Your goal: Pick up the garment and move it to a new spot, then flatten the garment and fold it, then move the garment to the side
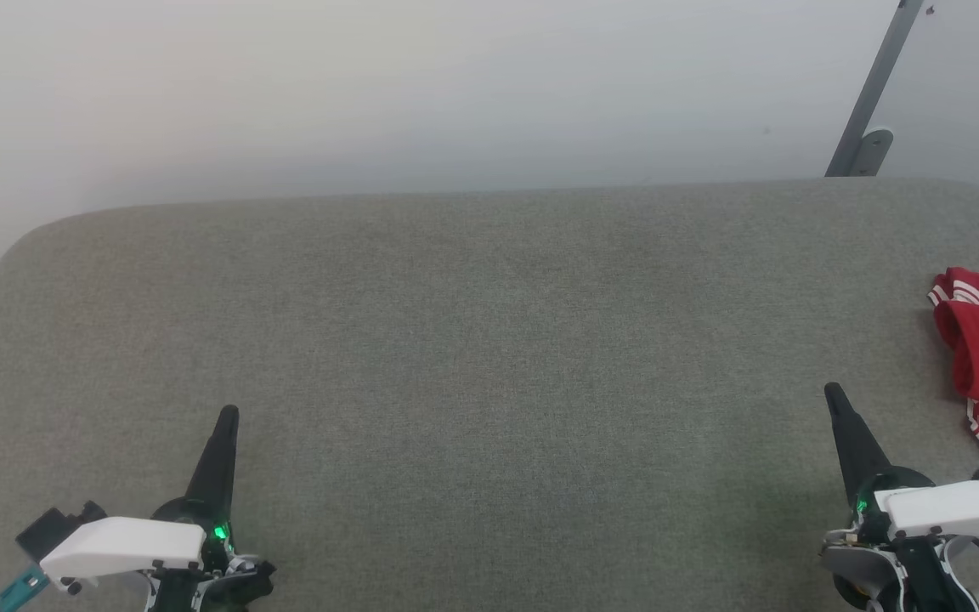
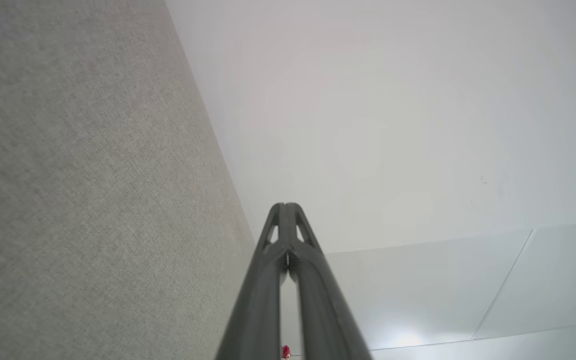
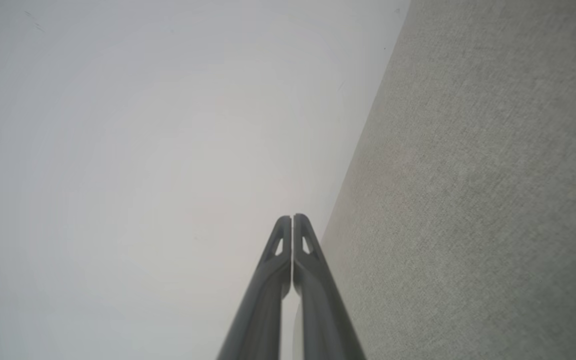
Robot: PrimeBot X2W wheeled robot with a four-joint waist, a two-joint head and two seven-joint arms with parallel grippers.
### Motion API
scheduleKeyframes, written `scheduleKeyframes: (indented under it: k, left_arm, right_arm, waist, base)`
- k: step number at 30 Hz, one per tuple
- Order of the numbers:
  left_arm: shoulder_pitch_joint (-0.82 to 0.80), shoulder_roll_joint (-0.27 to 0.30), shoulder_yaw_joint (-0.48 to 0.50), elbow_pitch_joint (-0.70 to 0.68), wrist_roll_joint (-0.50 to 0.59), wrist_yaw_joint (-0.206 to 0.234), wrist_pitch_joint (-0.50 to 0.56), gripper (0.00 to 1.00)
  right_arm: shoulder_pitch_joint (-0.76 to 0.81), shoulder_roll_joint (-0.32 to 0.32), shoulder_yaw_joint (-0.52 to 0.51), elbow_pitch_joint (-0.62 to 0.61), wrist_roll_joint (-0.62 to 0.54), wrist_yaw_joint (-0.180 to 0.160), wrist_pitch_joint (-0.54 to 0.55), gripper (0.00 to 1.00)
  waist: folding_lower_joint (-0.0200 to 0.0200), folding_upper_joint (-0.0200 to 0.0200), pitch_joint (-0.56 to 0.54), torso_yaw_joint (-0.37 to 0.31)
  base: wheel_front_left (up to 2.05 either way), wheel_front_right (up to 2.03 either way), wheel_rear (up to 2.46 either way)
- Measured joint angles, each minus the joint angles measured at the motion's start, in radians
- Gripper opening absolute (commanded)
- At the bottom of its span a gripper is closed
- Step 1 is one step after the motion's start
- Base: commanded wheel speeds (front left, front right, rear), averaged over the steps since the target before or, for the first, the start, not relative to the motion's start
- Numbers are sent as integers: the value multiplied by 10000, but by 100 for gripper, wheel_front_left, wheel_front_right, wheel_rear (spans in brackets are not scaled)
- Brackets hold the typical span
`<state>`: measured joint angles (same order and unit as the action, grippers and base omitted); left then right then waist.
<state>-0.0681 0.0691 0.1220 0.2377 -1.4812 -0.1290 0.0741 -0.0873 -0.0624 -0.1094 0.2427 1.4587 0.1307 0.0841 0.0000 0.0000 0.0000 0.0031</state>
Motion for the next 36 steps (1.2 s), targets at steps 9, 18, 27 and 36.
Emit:
scheduleKeyframes:
  k: [9, 18, 27, 36]
  left_arm:
    - [-159, -84, -31, 36, -522, 0, 146, 0]
    - [-266, -151, -63, 71, -966, -2, 314, 0]
    - [-358, -190, -84, 82, -1300, -2, 403, 0]
    - [-358, -190, -84, 84, -1300, -2, 403, 0]
  right_arm:
    - [-50, 36, -19, 2, 629, 0, 134, 0]
    - [-154, 75, -31, 4, 1202, 0, 236, 0]
    - [-192, 107, -44, 6, 1521, 0, 295, 0]
    - [-192, 107, -44, 6, 1521, 0, 295, 0]
  waist:
    - [0, 0, 12, -12]
    - [0, 0, 25, -24]
    - [0, 0, 31, -31]
    - [0, 0, 31, -31]
  base:
    - [0, 0, 0]
    - [0, 0, 0]
    - [0, 0, 0]
    - [0, 0, 0]
